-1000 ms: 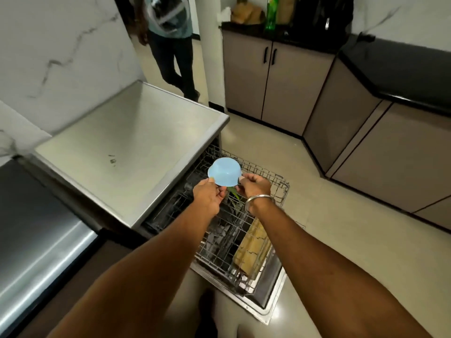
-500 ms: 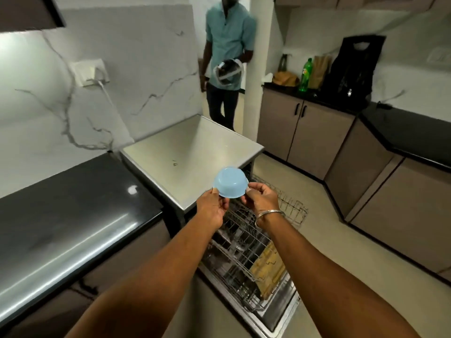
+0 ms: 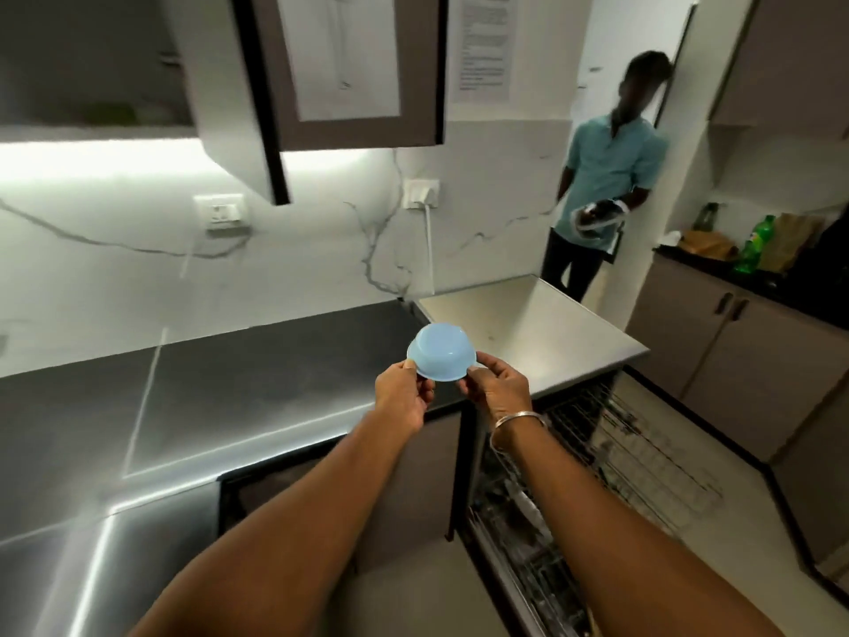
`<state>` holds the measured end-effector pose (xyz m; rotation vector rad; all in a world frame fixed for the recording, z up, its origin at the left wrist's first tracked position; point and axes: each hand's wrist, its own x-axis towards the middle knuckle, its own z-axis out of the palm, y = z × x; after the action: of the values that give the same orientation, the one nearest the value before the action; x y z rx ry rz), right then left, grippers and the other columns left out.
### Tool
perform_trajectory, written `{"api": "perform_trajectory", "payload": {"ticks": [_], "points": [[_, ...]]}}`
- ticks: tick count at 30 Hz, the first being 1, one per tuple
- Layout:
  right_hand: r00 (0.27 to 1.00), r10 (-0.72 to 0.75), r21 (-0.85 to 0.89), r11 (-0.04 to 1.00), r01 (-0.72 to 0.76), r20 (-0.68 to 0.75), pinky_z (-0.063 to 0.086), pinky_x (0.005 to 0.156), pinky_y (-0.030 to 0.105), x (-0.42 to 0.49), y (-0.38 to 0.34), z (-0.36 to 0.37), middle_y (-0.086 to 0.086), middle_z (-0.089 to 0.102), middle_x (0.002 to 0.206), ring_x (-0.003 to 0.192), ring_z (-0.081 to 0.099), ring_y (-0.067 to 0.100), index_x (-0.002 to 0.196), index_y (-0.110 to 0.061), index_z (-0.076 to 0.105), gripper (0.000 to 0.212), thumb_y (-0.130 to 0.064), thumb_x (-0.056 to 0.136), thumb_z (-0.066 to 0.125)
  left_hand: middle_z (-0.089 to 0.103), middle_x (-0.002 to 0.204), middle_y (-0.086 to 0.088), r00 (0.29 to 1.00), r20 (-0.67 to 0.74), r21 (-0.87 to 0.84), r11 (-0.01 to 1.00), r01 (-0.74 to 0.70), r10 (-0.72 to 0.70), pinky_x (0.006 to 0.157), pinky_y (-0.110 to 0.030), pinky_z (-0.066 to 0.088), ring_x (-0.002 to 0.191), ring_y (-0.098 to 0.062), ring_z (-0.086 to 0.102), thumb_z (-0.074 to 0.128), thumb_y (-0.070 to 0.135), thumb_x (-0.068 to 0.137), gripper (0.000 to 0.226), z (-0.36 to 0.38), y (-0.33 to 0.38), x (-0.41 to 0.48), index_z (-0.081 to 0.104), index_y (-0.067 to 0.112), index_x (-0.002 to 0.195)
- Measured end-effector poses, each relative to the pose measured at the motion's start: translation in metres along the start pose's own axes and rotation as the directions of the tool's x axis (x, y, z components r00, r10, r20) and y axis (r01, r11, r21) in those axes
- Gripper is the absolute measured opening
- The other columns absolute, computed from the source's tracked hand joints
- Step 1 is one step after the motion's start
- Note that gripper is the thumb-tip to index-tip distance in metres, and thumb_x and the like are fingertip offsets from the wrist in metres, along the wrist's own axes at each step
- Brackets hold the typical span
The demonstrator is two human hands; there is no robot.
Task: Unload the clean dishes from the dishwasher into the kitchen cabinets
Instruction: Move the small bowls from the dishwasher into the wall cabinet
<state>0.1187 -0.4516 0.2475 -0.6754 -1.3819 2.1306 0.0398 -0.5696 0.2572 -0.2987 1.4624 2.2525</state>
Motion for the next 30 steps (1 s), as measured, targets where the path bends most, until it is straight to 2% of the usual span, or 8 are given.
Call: {"api": "perform_trajectory", "payload": {"ticks": [5,9,14,18,24,28,30], "points": [[0.978,0.017,-0.036,0.999,-0.01,0.209,0.056,0.071,0.038,-0.03,0.002,0.084,0.019,0.069,0.08,0.063,0.059,0.026,0.112,-0.003,0.071,0.025,0.005,0.088,0.066,0.055,0.069,-0.008,0.993,-0.082,-0.083,0.992,-0.093,0.087,0.049,-0.028,0.039,0.052,-0.016,0.044,0.052,0.002,0.098,0.015,-0.071,0.063,-0.02,0.064,0.006,0.09],[0.939,0.049,-0.024,0.999,-0.044,0.339,0.056,0.072,0.037,-0.044,0.012,0.15,0.021,0.071,0.088,0.065,0.063,0.025,0.112,-0.003,0.071,0.026,0.004,0.087,0.068,0.055,0.069,-0.008,0.971,-0.163,-0.113,0.975,-0.192,0.173,0.046,-0.027,0.04,0.051,-0.015,0.044,0.05,0.002,0.098,0.015,-0.124,0.11,-0.033,0.064,0.005,0.093],[0.867,0.093,0.013,0.993,-0.113,0.489,0.059,0.07,0.037,-0.065,0.02,0.231,0.019,0.069,0.084,0.063,0.062,0.024,0.112,-0.001,0.069,0.024,0.005,0.09,0.065,0.051,0.065,-0.007,0.917,-0.3,-0.117,0.944,-0.309,0.263,0.045,-0.026,0.038,0.049,-0.015,0.043,0.053,0.006,0.099,0.015,-0.181,0.164,-0.045,0.061,0.008,0.087],[0.785,0.092,0.011,0.992,-0.125,0.612,0.057,0.073,0.039,-0.074,0.015,0.287,0.02,0.069,0.084,0.064,0.06,0.025,0.116,-0.003,0.068,0.026,0.003,0.091,0.065,0.05,0.067,-0.009,0.847,-0.41,-0.125,0.899,-0.419,0.338,0.048,-0.027,0.036,0.052,-0.017,0.042,0.05,0.01,0.103,0.018,-0.208,0.209,-0.052,0.058,0.01,0.087],[0.705,0.022,0.064,0.993,-0.096,0.709,0.06,0.08,0.041,-0.067,-0.02,0.362,0.021,0.071,0.087,0.07,0.062,0.027,0.113,-0.007,0.073,0.025,0.001,0.091,0.065,0.056,0.069,-0.009,0.767,-0.487,-0.157,0.823,-0.546,0.417,0.047,-0.026,0.042,0.056,-0.015,0.049,0.057,0.011,0.1,0.012,-0.207,0.278,-0.062,0.064,0.007,0.091],[0.702,-0.02,0.128,0.987,-0.101,0.712,0.062,0.081,0.04,-0.063,-0.049,0.412,0.018,0.073,0.088,0.071,0.066,0.024,0.111,-0.011,0.075,0.026,0.0,0.089,0.066,0.062,0.081,-0.012,0.722,-0.501,-0.193,0.751,-0.631,0.478,0.054,-0.026,0.047,0.064,-0.016,0.053,0.063,0.01,0.097,0.005,-0.19,0.327,-0.071,0.066,0.006,0.097],[0.738,-0.036,0.162,0.982,-0.099,0.674,0.062,0.078,0.038,-0.067,-0.059,0.431,0.016,0.073,0.085,0.07,0.067,0.023,0.112,-0.011,0.074,0.027,0.0,0.089,0.066,0.063,0.086,-0.012,0.718,-0.494,-0.19,0.744,-0.64,0.491,0.055,-0.025,0.047,0.067,-0.015,0.054,0.063,0.01,0.097,0.007,-0.186,0.345,-0.074,0.066,0.006,0.102]]}}
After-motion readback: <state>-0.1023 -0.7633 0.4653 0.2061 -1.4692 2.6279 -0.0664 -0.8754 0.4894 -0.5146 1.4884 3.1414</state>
